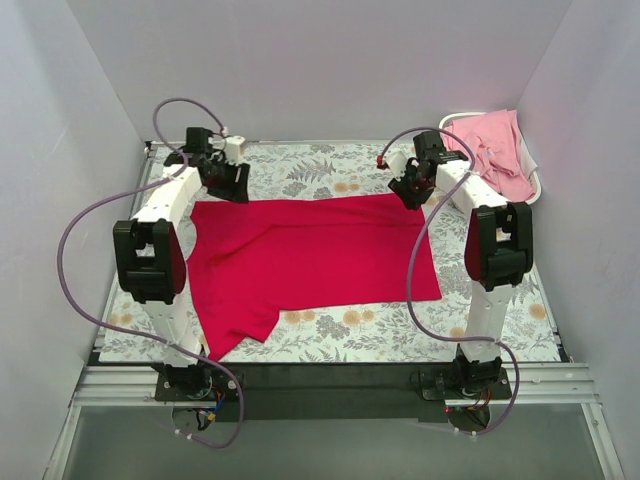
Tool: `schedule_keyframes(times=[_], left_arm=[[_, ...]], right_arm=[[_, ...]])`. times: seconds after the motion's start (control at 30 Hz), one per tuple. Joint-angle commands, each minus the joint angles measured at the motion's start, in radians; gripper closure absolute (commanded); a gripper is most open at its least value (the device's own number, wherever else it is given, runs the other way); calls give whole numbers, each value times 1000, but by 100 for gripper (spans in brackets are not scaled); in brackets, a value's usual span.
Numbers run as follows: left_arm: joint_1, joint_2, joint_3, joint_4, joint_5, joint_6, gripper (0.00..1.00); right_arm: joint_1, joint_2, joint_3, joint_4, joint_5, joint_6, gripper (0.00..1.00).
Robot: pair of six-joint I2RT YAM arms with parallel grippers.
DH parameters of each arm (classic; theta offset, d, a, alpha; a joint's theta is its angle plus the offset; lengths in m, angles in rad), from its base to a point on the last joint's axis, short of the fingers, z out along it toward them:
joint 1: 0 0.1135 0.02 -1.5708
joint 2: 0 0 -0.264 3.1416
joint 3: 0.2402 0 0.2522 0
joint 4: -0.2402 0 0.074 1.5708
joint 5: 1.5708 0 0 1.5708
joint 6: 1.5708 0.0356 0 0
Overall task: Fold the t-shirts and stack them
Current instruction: Fold the tshirt
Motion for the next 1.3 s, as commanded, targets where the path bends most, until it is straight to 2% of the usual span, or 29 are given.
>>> schedule_keyframes(times=[0.0, 0.27, 0.47, 0.93, 1.17, 1.27], left_arm=[[-95, -31, -12, -8, 10, 60, 47], [-189, 34, -25, -3, -113, 173, 50], [-210, 63, -67, 31, -165, 228, 53], [-244, 121, -76, 66, -169, 260, 63], [-250, 121, -84, 62, -160, 273, 79], [-250, 120, -91, 63, -160, 271, 77]], right_arm=[[-6, -2, 10, -48, 2, -6, 57], [-24, 72, 51, -60, 16, 11, 57], [-24, 101, 51, -65, 31, 0, 57], [-37, 149, 61, -69, 59, 2, 57], [-40, 156, 70, -75, 59, 0, 57], [-40, 159, 71, -77, 57, 3, 57]])
